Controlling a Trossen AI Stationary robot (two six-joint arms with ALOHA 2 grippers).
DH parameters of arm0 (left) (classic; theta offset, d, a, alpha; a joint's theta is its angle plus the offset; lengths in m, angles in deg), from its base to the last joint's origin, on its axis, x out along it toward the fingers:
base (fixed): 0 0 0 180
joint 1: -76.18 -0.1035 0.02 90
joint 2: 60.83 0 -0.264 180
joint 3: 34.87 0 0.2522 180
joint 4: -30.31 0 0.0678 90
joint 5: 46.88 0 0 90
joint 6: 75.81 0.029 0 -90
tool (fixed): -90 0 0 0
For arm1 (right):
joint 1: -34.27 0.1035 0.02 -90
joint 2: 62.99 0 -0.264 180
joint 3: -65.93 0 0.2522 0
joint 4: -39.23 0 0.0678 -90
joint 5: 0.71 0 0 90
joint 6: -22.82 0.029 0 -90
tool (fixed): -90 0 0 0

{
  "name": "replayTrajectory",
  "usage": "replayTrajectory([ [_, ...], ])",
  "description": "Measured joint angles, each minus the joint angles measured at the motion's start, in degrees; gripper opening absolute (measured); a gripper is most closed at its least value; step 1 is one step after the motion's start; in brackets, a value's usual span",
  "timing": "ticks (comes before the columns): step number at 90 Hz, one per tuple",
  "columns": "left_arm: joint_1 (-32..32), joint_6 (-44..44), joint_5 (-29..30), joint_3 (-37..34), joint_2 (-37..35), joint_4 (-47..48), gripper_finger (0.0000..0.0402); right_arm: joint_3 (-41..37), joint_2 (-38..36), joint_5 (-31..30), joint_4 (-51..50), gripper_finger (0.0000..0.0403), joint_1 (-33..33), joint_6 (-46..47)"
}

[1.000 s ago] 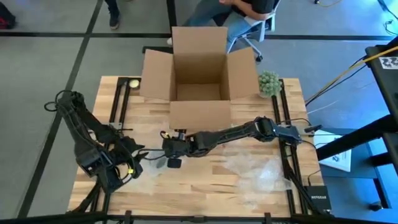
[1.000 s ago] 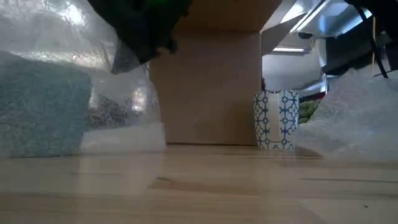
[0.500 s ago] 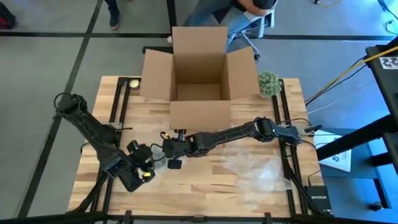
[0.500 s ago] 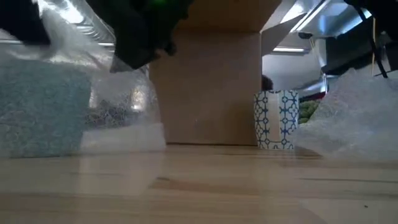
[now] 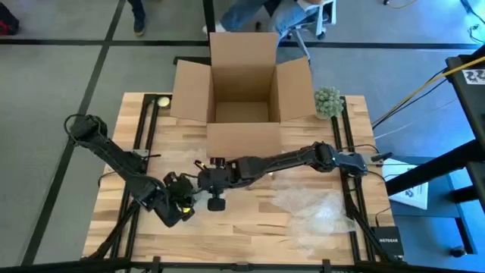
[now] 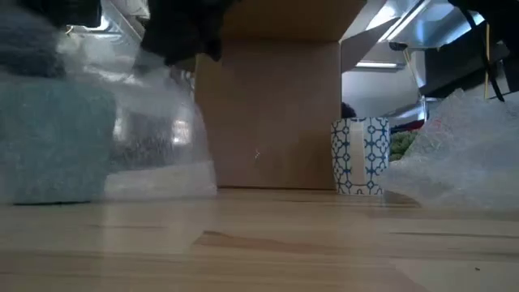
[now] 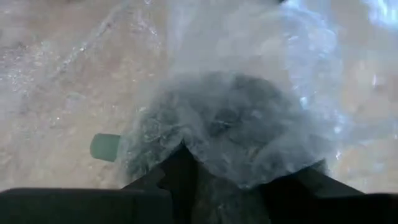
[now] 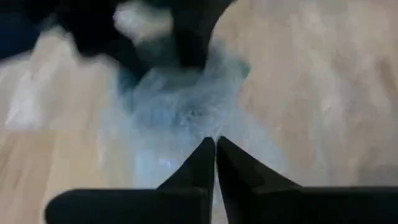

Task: Wrap mug
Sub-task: Wrap the green mug with bubble wrap

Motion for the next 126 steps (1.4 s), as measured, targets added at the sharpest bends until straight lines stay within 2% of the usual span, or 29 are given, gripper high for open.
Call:
replayTrajectory([
  [11, 0.0, 0.2, 0.4, 0.0, 0.0, -0.9, 0.0136, 4.2, 0.0, 4.5, -6.8, 0.0001, 0.0, -0.4],
  [19, 0.0, 0.5, 0.4, -0.1, 0.0, -1.5, 0.0136, 5.0, 0.0, 7.0, -7.5, 0.0001, 0.2, -0.5],
  [36, 0.0, 2.1, 0.6, -0.2, 0.0, -3.2, 0.0136, 4.9, 0.0, 7.4, -9.8, 0.0001, 1.3, -5.1],
  [60, 0.0, 3.1, 0.7, -0.2, 0.0, -3.2, 0.0136, 4.8, -1.8, 1.7, -31.1, 0.0001, 4.5, -1.9],
  [73, 0.0, 3.3, 0.8, -0.2, 0.1, -3.1, 0.0136, 4.8, -1.8, -3.3, -35.5, 0.0001, 8.3, 0.9],
  [87, 0.0, 3.4, 0.9, -0.2, 0.1, -3.1, 0.0136, 4.8, -1.7, -8.7, -33.5, 0.0001, 10.0, 1.9],
  [95, 0.0, 3.5, 0.9, -0.2, 0.0, -3.1, 0.0136, 4.8, -1.8, -6.7, -33.7, 0.0001, 11.0, 2.0],
  [106, 0.0, 3.6, 0.9, -0.2, 0.0, -3.1, 0.0136, 4.7, -3.4, -5.2, -31.8, 0.0001, 15.0, -4.8],
  [113, 0.0, 3.9, 1.0, -0.2, 0.1, -3.1, 0.0136, 4.8, -4.9, -5.0, -24.4, 0.0001, 17.2, -9.6],
  [120, 0.0, 4.0, 1.0, -0.2, 0.0, -3.1, 0.0136, 4.9, -5.2, -4.1, -10.8, 0.0001, 17.5, -14.6],
  [126, 0.0, 4.1, 1.0, -0.2, 0.1, -3.1, 0.0136, 2.6, -4.9, -0.8, 0.6, 0.0001, 17.0, -19.5],
])
